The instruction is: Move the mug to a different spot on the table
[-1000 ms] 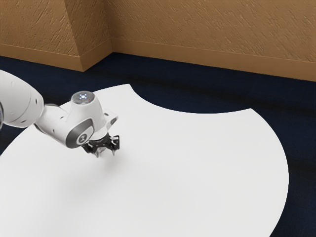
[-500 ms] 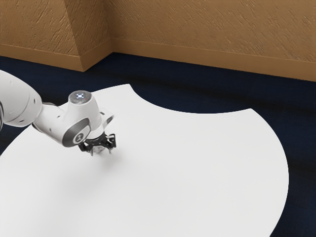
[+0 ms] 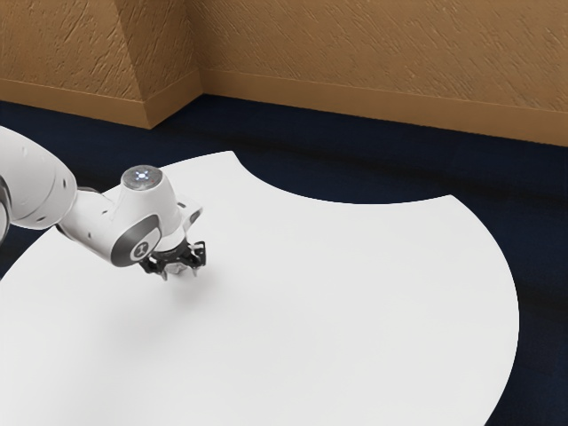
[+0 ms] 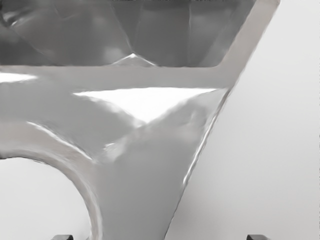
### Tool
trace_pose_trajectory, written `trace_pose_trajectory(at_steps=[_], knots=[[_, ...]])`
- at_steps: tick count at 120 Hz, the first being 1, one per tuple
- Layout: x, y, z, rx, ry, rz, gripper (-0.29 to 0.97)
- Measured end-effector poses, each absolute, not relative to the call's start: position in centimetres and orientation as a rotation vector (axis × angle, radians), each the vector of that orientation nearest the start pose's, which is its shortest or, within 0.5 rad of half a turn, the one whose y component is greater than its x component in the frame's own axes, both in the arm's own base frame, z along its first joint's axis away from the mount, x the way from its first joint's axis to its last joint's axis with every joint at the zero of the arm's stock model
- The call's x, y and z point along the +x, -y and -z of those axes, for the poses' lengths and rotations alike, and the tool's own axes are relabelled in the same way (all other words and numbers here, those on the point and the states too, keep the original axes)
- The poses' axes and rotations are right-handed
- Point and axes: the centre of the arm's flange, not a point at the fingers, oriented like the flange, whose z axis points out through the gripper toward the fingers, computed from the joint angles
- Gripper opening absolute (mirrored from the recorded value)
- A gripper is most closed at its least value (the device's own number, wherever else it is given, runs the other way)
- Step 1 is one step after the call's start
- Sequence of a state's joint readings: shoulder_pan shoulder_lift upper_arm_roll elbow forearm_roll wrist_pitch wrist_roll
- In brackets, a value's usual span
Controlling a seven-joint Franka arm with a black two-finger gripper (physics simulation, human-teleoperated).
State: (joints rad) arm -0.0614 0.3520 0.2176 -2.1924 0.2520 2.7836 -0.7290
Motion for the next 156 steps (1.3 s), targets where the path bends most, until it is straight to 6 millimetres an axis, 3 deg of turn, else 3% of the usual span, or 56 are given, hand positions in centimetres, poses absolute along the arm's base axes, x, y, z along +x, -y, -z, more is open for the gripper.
trace_pose_trajectory(at_steps=[97, 156], knots=[[58.0, -8.2, -26.0, -2.842, 0.907, 0.498, 0.12], [58.1, -8.3, -26.1, -2.842, 0.882, 0.52, 0.07]])
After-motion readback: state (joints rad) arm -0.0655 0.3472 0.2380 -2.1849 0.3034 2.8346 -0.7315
